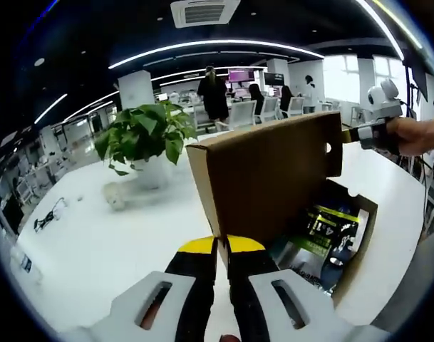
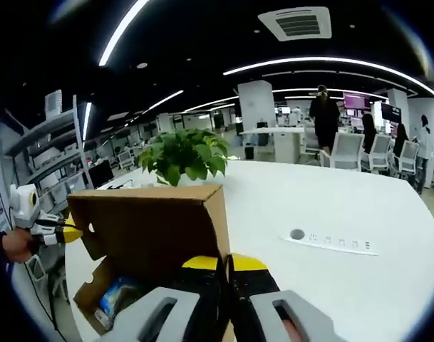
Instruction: Operate the shoe box by opening the lid, removing the specified soft item, and placing it in the target area until the item is outside and the box remains undamaged.
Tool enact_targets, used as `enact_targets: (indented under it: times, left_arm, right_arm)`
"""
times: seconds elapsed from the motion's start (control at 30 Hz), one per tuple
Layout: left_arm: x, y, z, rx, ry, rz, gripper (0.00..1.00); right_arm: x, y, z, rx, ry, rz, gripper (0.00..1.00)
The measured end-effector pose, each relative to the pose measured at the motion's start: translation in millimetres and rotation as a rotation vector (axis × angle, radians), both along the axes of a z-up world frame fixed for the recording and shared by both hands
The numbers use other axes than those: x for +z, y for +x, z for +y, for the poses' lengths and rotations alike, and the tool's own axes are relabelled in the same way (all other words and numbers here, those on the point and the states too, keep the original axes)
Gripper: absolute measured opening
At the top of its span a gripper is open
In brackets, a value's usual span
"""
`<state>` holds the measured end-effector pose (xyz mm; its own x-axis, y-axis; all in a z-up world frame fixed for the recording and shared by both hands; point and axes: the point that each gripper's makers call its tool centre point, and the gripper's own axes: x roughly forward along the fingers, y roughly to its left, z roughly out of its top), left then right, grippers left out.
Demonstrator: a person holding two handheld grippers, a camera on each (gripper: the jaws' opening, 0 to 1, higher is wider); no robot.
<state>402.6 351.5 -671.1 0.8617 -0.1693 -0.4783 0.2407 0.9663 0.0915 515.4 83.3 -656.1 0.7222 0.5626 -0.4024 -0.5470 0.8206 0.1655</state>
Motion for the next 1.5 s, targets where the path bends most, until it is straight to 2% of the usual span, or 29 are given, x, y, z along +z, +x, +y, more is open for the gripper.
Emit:
enact_targets:
  times: [0.2,0.63,0.7,0.8,1.07,1.5]
  left_arm:
    - [-11.8,2.0,2.0,-0.003,-0.014,0.024,0.02]
    - [-22.3,7.0,3.7,-0.014,-0.022,0.052,0.02]
    - [-24.0,7.2,4.0,-0.013,-0.027,0.055,0.02]
    - [-28.7,7.4,3.7,-0.013,-0.027,0.066,0.02]
    - [-33.0,11.7,4.4,0.013,-0.039,0.083,0.02]
    - [-37.7,17.3,5.6,0.013,-0.037,0.091,0.03]
  right_arm:
    - [-9.4,1.6,0.8,0.010,-0.023,0.018,0.00]
    - [-31.7,3.5,-0.5,0.022,-0.076,0.057,0.00]
    - [-41.0,0.1,-2.7,0.044,-0.132,0.073,0.00]
    - [-49.8,-2.6,-4.0,0.041,-0.132,0.096,0.00]
    - [-49.9,-0.6,-1.7,0.028,-0.127,0.101,0.00]
    - [-55.4,1.2,-2.3,0.025,-0.135,0.115,0.00]
